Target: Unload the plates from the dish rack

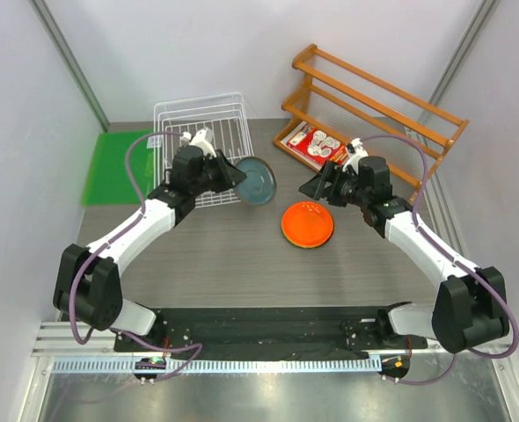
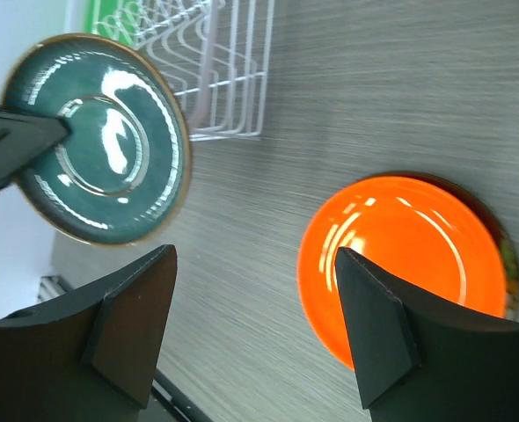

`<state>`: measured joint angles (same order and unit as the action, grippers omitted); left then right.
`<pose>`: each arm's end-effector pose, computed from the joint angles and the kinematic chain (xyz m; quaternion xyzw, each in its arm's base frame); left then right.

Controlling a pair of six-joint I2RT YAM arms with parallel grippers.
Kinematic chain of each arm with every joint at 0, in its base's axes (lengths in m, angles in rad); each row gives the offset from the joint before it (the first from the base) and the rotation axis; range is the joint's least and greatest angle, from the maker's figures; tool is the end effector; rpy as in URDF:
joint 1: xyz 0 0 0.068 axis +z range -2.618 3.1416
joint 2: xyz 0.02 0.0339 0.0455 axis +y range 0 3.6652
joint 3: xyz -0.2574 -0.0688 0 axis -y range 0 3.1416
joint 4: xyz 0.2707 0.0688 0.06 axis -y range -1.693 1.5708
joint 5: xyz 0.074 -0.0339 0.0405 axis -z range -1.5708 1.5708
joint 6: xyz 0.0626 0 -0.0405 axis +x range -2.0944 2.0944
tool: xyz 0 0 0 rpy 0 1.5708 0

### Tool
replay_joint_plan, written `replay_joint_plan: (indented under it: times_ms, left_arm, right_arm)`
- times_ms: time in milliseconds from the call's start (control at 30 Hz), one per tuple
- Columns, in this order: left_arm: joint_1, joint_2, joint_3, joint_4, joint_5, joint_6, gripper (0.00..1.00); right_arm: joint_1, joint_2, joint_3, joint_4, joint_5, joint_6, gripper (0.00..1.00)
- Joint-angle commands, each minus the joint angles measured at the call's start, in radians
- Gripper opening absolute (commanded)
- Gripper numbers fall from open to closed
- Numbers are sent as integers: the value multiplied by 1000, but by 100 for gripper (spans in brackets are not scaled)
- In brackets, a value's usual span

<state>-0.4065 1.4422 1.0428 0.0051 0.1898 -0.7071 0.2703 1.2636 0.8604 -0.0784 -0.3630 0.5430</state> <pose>0.3488 -0.1630 0.2667 -0.0720 0.8267 -0.3589 0.4273 0.3142 0.1101 0.2464 0.0217 0.8462 0.3434 0.4069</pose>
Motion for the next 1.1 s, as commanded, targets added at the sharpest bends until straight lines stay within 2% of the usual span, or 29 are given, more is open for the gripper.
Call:
replay_joint_plan:
  times_ms: [0, 433, 567, 600, 667, 700, 767, 800, 867, 1000, 1033, 1067]
  left_arm:
    - [-31, -20, 0, 202, 59, -74, 0]
    - [-167, 53, -32, 323, 76, -141, 0]
    - [-180, 57, -40, 334, 62, -144, 0]
    - [-180, 55, -40, 340, 62, -144, 0]
    - [-180, 55, -36, 343, 66, -140, 0]
    - [-181, 55, -33, 342, 62, -138, 0]
    - [-181, 57, -30, 342, 62, -137, 0]
    - [-180, 60, -29, 342, 62, -138, 0]
    - [-180, 64, -29, 351, 66, -141, 0]
    - [-180, 72, -35, 360, 73, -146, 0]
    - [-180, 70, -39, 360, 69, -149, 3]
    - [-180, 73, -43, 361, 68, -149, 17]
  right_arm:
    - [17, 20, 14, 160, -91, 80, 78]
    - [32, 129, -9, 292, -160, 138, 79]
    - [32, 158, -24, 327, -198, 162, 71]
    - [33, 160, -34, 354, -206, 172, 59]
    - [32, 168, -52, 374, -229, 196, 51]
    - [33, 168, -63, 415, -253, 208, 41]
    - [33, 161, -87, 443, -269, 227, 30]
    - [33, 157, -92, 447, -275, 227, 18]
    - [33, 142, -101, 448, -280, 224, 1]
    - [32, 83, -103, 361, -240, 174, 1]
    - [30, 66, -101, 342, -205, 163, 1]
    - [26, 53, -97, 318, -186, 152, 1]
